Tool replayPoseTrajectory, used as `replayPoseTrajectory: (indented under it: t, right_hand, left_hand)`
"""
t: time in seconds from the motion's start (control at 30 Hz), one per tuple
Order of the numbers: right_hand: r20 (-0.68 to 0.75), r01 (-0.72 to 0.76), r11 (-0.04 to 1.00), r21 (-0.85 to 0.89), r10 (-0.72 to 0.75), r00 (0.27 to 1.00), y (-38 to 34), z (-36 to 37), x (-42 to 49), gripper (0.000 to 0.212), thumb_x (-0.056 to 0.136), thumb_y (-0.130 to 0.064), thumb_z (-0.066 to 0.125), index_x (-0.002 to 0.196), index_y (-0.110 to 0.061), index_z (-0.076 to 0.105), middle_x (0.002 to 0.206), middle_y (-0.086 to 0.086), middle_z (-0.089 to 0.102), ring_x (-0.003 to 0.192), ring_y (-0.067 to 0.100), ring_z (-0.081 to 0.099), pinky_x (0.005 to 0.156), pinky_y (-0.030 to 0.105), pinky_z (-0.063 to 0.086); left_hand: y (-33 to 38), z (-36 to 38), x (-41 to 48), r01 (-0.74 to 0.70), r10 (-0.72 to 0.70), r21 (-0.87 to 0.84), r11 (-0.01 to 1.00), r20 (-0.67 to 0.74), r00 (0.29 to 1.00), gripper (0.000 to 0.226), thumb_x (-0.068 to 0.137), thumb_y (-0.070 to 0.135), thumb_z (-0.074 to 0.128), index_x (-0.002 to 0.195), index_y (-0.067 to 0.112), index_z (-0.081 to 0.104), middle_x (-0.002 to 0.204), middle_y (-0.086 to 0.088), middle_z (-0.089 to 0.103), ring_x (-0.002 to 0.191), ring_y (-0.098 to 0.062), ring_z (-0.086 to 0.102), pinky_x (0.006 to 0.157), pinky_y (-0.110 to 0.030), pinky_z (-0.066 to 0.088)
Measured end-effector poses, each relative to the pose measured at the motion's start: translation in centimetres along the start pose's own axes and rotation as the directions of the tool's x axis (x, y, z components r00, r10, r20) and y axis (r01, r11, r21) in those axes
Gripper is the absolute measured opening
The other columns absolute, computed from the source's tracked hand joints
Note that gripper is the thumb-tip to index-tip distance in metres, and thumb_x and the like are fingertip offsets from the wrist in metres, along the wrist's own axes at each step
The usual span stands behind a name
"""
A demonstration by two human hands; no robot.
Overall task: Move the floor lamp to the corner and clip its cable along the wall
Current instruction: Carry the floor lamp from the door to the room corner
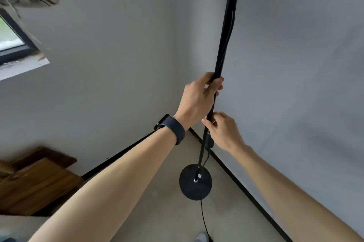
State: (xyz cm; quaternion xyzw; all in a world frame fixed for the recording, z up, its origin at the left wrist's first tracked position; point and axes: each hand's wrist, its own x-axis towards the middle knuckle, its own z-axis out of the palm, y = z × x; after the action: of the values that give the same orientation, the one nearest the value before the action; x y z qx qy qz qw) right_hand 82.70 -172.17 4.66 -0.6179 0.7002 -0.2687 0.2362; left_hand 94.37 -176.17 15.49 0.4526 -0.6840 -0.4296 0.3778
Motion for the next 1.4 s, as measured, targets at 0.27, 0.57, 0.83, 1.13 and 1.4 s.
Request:
replayPoseTrajectory:
  t: [0.27, 0.57, 0.83, 1.13, 1.4]
  right_hand:
    - [-0.077, -0.001, 1.000, -0.028, -0.001, 0.997, 3.4, 8.1, 13.4, 0.030, 0.099, -0.039, 0.053, 0.097, -0.012, 0.065, 0.093, 0.003, 0.063, 0.073, 0.014, 0.063, 0.058, 0.011, 0.040]
    - [-0.218, -0.034, 0.993, -0.109, 0.009, 0.976, 7.7, 18.6, 24.9, 0.030, 0.099, -0.041, 0.053, 0.102, -0.014, 0.064, 0.093, -0.001, 0.063, 0.079, 0.017, 0.064, 0.069, 0.029, 0.054]
    - [-0.300, 0.004, 0.992, -0.126, -0.041, 0.953, 8.4, 24.0, 31.1, 0.026, 0.099, -0.038, 0.052, 0.086, -0.016, 0.055, 0.084, 0.001, 0.060, 0.077, 0.023, 0.061, 0.073, 0.036, 0.052]
    - [-0.461, 0.213, 0.969, 0.124, -0.133, 0.877, 11.2, 29.4, 32.8, 0.029, 0.092, -0.051, 0.059, 0.076, -0.027, 0.056, 0.081, -0.006, 0.059, 0.057, 0.006, 0.051, 0.054, 0.013, 0.043]
    - [-0.439, 0.361, 0.866, 0.347, -0.191, 0.878, 15.4, 33.5, 32.3, 0.034, 0.091, -0.053, 0.060, 0.083, -0.019, 0.057, 0.071, 0.008, 0.065, 0.057, 0.020, 0.055, 0.058, 0.034, 0.050]
  left_hand:
    - [-10.4, -1.4, 11.5, -0.057, 0.057, -0.006, 0.998, 0.016, 0.998, 0.023, 0.103, 0.030, 0.052, 0.112, 0.015, 0.068, 0.092, 0.006, 0.072, 0.084, -0.017, 0.073, 0.077, -0.024, 0.057]
    - [-22.7, -2.2, 21.2, -0.232, 0.231, 0.004, 0.973, 0.063, 0.971, 0.027, 0.104, 0.031, 0.048, 0.116, 0.015, 0.067, 0.093, 0.007, 0.071, 0.082, -0.019, 0.074, 0.070, -0.021, 0.055]
    - [-29.4, -3.6, 26.0, -0.306, 0.307, -0.032, 0.952, 0.019, 0.952, 0.030, 0.105, 0.033, 0.045, 0.120, 0.019, 0.066, 0.096, 0.011, 0.072, 0.079, -0.010, 0.074, 0.080, -0.025, 0.058]
    - [-35.8, -3.3, 27.4, -0.475, 0.465, -0.002, 0.880, -0.205, 0.861, 0.037, 0.103, 0.047, 0.044, 0.106, 0.020, 0.069, 0.087, 0.010, 0.074, 0.081, -0.002, 0.071, 0.076, -0.018, 0.054]
    - [-43.6, -0.9, 25.9, -0.583, 0.558, -0.008, 0.812, -0.282, 0.781, 0.026, 0.094, 0.051, 0.058, 0.115, 0.036, 0.057, 0.099, 0.012, 0.071, 0.085, 0.001, 0.068, 0.067, -0.006, 0.049]
